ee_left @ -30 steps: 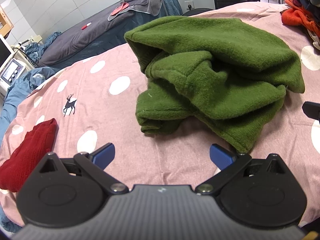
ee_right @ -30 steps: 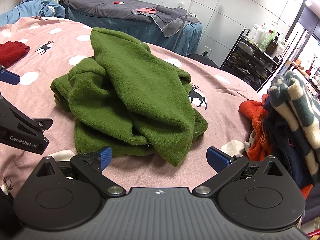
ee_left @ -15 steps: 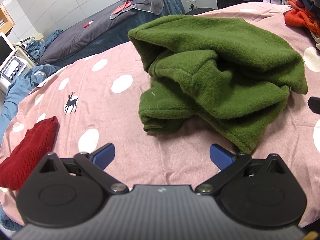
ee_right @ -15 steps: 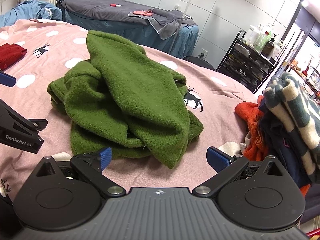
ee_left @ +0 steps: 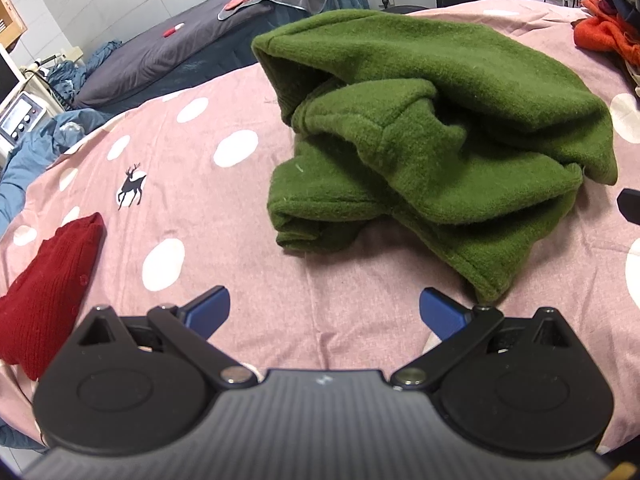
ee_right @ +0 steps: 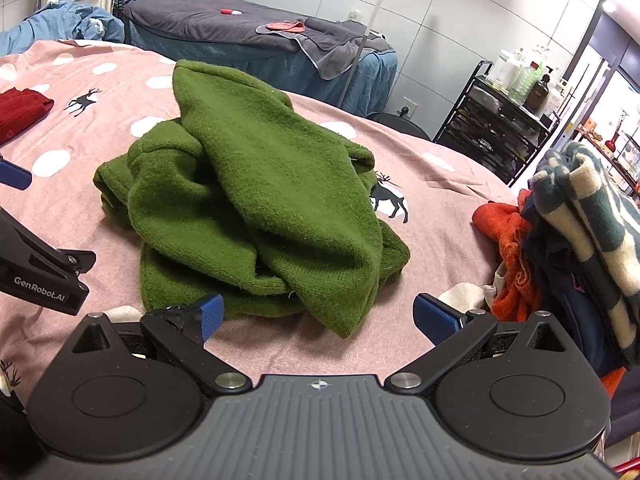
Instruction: Fold small clothes
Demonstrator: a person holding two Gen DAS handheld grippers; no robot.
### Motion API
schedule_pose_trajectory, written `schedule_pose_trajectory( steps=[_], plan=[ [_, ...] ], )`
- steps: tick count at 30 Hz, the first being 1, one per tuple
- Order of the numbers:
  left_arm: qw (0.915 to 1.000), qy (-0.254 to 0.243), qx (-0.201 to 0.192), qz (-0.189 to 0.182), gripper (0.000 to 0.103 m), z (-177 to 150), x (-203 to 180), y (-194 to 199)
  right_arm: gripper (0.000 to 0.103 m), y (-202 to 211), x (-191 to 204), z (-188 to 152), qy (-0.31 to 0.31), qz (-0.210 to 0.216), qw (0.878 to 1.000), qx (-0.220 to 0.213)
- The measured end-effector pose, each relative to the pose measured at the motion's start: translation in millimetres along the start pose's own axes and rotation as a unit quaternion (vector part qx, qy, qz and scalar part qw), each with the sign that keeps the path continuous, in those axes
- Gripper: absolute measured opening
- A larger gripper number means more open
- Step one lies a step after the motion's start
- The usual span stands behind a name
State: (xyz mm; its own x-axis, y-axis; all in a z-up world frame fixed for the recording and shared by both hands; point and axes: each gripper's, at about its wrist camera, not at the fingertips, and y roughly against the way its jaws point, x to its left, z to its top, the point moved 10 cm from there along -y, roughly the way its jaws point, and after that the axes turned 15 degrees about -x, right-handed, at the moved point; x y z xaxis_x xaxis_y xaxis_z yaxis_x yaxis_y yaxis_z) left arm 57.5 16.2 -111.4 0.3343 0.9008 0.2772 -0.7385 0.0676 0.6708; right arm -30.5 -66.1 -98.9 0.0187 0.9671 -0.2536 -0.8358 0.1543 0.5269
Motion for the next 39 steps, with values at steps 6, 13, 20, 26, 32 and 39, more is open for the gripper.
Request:
schedule_pose_trajectory(
  steps=[6,13,20,26,32,39],
  plan=[
    [0.9999,-0.004,-0.009,0.003,0.103,1.5,-3.9,1.6,0.103,-0.8,-1.2,-0.1,-0.005,0.000,1.000,-0.003],
    [0.9984,0.009,-0.042,-0.038,0.103,7.2,-15.0,6.3,0.103,4.3,-4.4,6.7,-0.010,-0.001,0.999,-0.039],
    [0.9921,0.009,-0.069,-0.105,0.103,10.2,-37.4,7.2,0.103,20.8,-16.2,25.7,-0.047,0.006,0.988,-0.145],
    [0.9879,0.009,-0.083,-0.131,0.103,6.3,-55.2,-9.3,0.103,3.8,-9.0,23.3,-0.076,0.060,0.984,-0.147],
    [0.9867,-0.008,-0.090,-0.135,0.103,15.2,-71.5,-25.5,0.103,-21.8,2.2,24.5,-0.062,0.084,0.985,-0.135],
    [0.9838,-0.029,-0.077,-0.160,0.086,19.4,-92.4,-41.1,0.103,-52.2,7.4,17.9,-0.060,0.099,0.988,-0.104]
  ],
)
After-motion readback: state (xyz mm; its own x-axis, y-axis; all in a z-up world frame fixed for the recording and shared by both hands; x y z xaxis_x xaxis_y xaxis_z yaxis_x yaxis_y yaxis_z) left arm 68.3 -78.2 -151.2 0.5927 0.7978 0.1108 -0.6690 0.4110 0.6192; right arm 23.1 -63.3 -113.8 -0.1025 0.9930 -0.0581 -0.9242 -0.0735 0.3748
